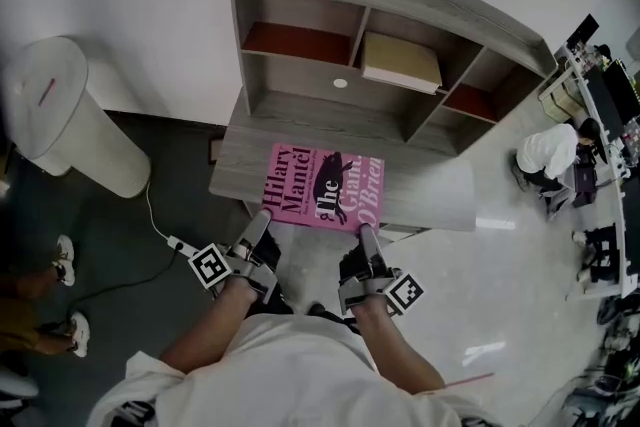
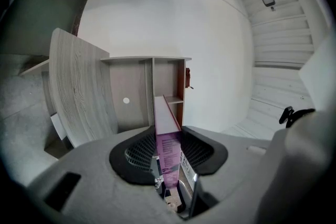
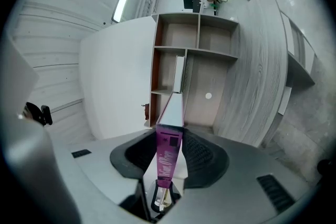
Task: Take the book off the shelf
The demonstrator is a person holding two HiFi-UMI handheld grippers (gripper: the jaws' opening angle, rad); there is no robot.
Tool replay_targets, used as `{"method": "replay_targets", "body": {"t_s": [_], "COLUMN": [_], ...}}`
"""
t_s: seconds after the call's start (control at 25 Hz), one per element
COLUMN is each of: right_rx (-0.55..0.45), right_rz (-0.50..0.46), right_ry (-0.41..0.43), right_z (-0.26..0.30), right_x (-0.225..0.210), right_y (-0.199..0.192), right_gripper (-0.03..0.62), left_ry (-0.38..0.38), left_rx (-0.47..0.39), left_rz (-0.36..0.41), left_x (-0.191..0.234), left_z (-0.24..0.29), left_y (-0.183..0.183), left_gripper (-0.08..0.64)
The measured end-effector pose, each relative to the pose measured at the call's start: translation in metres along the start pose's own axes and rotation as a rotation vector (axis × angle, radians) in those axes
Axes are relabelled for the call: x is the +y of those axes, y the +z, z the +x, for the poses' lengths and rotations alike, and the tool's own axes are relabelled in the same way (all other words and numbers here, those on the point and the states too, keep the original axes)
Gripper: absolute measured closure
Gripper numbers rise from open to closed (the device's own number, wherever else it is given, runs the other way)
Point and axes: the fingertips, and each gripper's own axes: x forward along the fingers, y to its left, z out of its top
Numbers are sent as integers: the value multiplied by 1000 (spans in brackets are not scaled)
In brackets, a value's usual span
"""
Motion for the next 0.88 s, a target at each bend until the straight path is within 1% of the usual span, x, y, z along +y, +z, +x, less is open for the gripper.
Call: {"method": "replay_targets", "body": {"t_s": [0.12, 0.32, 0.64, 0.88], "right_rx": [10, 9, 4, -18], "right_rz": [-4, -11, 1, 16], "right_ry": [1, -4, -4, -10], "right_z": [-9, 5, 3, 4], "right_x": [1, 1, 6, 5], "right_y": [4, -3, -3, -2], "right_gripper": [440, 440, 440, 440], "left_ry": [-1, -2, 20, 34], "left_rx": [7, 14, 21, 39], "left_rz": [0, -11, -13, -20], "left_x": [-3, 5, 1, 3], "left_z": [-1, 3, 2, 4], "left_y": [-10, 6, 6, 5], "left_gripper": [407, 407, 407, 407]}}
